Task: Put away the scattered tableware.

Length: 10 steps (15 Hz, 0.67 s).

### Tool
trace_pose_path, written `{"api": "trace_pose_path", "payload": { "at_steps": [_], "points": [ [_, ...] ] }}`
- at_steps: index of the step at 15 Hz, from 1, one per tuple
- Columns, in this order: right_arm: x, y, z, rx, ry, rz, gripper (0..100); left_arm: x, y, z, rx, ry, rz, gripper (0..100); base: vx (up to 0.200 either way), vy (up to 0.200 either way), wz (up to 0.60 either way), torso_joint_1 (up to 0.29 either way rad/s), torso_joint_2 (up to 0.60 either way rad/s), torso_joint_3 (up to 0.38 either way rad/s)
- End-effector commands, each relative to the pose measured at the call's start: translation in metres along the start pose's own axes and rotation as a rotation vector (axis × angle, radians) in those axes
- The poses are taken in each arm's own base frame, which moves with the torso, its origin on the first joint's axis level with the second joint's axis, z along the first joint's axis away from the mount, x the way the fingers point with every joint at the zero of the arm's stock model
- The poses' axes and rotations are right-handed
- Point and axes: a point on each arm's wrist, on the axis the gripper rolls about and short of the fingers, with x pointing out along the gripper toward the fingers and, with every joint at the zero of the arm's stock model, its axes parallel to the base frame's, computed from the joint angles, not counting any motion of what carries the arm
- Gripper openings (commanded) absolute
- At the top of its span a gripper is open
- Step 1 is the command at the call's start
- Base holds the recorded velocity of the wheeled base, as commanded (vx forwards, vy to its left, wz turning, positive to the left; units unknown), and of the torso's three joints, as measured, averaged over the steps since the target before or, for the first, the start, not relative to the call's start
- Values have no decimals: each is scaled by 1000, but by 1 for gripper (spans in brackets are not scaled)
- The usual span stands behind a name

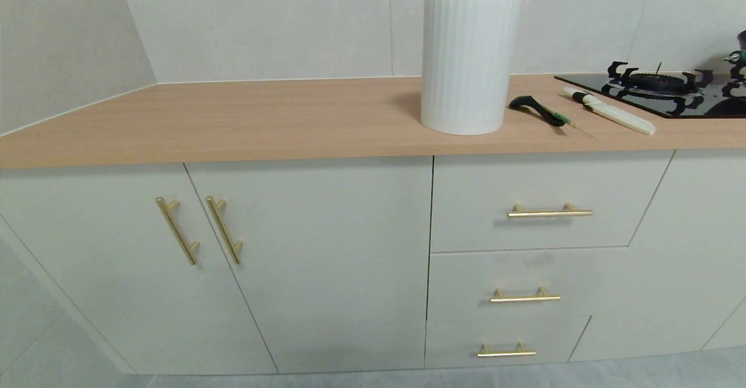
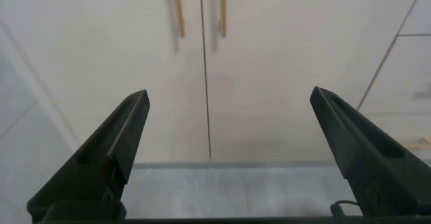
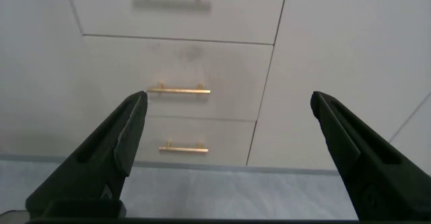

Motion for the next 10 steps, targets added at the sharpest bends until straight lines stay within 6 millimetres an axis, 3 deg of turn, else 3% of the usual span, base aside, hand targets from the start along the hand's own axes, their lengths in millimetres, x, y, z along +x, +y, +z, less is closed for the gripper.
{"api": "trace_pose_path", "payload": {
  "at_steps": [1, 4, 10],
  "points": [
    [0, 0, 0, 0, 1, 1, 100, 0, 0, 0, 0, 0, 1, 100, 200, 0, 0, 7, 2, 2],
    [0, 0, 0, 1, 1, 1, 100, 0, 0, 0, 0, 0, 1, 100, 200, 0, 0, 4, 4, 1],
    [0, 0, 0, -2, 1, 1, 100, 0, 0, 0, -2, 0, 1, 100, 0, 0, 0, 0, 0, 0]
  ]
}}
